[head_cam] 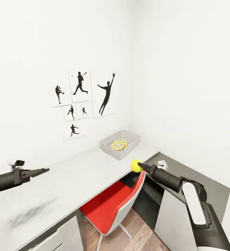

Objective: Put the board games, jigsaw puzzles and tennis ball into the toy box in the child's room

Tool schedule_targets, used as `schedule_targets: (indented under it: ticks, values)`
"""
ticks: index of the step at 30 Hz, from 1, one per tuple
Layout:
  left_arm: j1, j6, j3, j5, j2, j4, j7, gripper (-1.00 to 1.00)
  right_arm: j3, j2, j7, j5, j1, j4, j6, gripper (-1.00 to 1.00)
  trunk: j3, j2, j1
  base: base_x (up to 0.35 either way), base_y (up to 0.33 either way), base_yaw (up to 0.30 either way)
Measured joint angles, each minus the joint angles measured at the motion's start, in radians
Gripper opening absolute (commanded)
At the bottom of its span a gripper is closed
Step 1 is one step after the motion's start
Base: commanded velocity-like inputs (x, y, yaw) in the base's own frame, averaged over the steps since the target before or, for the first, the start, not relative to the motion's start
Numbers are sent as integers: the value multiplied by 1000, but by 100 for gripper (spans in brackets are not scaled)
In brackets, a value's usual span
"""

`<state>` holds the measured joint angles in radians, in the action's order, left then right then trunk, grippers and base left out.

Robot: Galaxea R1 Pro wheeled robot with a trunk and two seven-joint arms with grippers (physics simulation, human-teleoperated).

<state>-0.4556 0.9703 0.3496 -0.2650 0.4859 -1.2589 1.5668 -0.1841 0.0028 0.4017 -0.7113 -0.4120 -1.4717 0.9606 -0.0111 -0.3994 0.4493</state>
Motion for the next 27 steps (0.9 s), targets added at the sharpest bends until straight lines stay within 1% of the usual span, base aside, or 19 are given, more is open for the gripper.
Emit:
schedule_targets:
  ticks: [8,13,14,17,20,23,27]
  values:
    - [0,0,0,-1,0,0,0,100,0,0,0,0,0,0,0,-100,-8,0,0,181,-214,-208]
    - [0,-3,2,-1,0,0,0,100,-1,-1,2,-1,0,-1,1,-100,-11,0,0,138,-159,-71]
    - [1,-5,2,-2,0,0,0,100,-1,-5,5,-1,0,-1,1,-100,-11,0,0,45,-55,-18]
    - [2,-7,4,-4,0,-1,0,100,-1,-19,31,-2,0,-2,1,-100,-12,0,0,22,-27,-9]
    - [3,-9,5,-6,1,-1,0,100,-15,-35,93,-1,0,-3,1,-100,-12,0,0,7,-8,-3]
    - [3,-10,5,-7,1,-1,0,100,-34,-40,142,0,0,-9,1,-100,-12,0,0,2,-3,-1]
    - [3,-10,4,-9,0,-2,0,100,-59,-42,169,1,0,-16,8,-100,-12,0,0,0,0,0]
